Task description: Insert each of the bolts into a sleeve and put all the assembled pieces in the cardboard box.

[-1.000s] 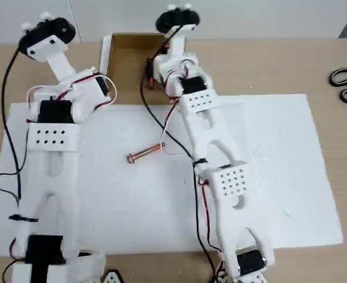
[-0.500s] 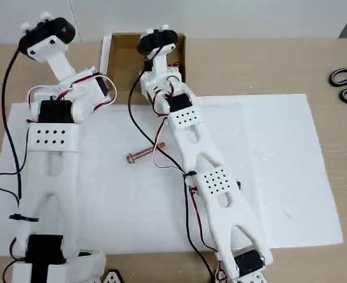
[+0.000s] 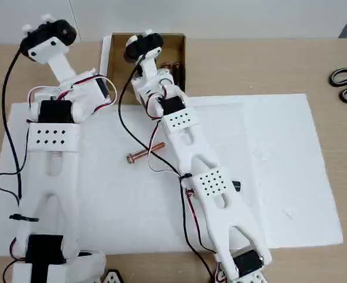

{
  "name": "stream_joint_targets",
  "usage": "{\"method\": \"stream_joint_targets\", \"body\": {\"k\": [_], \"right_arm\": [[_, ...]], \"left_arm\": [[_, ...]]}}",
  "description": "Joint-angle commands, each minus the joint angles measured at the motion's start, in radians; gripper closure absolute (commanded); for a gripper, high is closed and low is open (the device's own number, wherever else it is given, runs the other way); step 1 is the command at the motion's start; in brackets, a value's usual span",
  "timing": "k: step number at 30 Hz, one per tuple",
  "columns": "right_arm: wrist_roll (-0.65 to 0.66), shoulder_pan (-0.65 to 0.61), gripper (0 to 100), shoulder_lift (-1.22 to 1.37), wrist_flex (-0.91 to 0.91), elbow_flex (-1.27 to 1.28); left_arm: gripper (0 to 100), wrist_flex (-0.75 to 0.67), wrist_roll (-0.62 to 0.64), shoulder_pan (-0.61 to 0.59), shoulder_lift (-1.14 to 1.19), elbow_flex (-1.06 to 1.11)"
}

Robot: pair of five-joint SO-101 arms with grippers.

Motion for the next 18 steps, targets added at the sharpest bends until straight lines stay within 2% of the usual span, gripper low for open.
{"method": "stream_joint_targets", "body": {"k": [1, 11, 14, 18], "right_arm": [[0.009, -0.002, 81.8, -0.022, 0.016, -0.069], [0.011, -0.001, 81.8, -0.038, 0.033, -0.207], [0.008, 0.010, 81.8, -0.117, 0.122, -0.206], [0.006, 0.022, 81.8, -0.234, 0.332, -0.206]], "left_arm": [[99, 0.005, -0.006, 0.005, -0.014, -0.045], [99, 0.005, -0.006, 0.005, -0.014, -0.045], [99, 0.005, -0.006, 0.005, -0.014, -0.045], [99, 0.005, -0.006, 0.005, -0.054, -0.047]]}}
